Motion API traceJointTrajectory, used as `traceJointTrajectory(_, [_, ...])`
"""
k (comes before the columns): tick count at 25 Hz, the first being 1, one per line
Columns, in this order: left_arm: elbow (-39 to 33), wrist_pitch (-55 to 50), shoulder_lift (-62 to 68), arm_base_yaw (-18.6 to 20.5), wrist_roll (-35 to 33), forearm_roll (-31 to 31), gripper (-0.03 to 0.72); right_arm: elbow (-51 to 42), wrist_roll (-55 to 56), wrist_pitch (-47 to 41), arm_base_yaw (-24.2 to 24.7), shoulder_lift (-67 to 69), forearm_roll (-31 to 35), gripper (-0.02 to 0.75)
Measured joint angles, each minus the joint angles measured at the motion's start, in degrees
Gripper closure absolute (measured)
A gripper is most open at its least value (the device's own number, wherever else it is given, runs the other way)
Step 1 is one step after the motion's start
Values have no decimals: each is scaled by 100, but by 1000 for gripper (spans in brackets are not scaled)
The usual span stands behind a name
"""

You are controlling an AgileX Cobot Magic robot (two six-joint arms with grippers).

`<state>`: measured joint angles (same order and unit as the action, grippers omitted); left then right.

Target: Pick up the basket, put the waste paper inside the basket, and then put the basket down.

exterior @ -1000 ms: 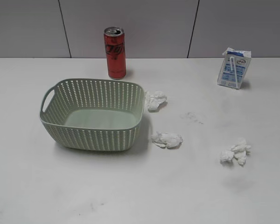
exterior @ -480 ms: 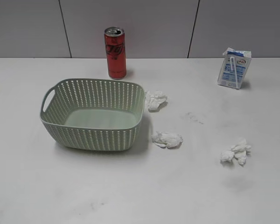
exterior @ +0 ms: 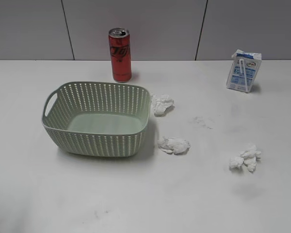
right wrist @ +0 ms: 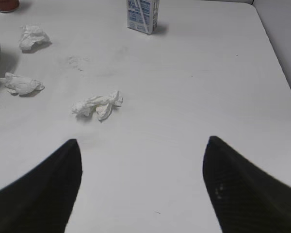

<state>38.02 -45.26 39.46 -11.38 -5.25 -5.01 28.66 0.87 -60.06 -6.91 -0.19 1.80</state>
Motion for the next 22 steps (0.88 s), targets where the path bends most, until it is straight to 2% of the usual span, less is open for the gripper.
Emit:
traceJointTrajectory(7, [1226,64,2545,-294,0,-13,222,0,0,0,0,0,0,150])
traceJointTrajectory(12, [2324,-36,4103,-681,0,0,210,0,0,0,0,0,0,151])
traceJointTrajectory(19, [3620,-496,5980,-824,0,107,97,0,0,0,0,0,0,151])
traceJointTrajectory(22, [3924,-592,6542,-824,0,126,86,0,0,0,0,0,0,151])
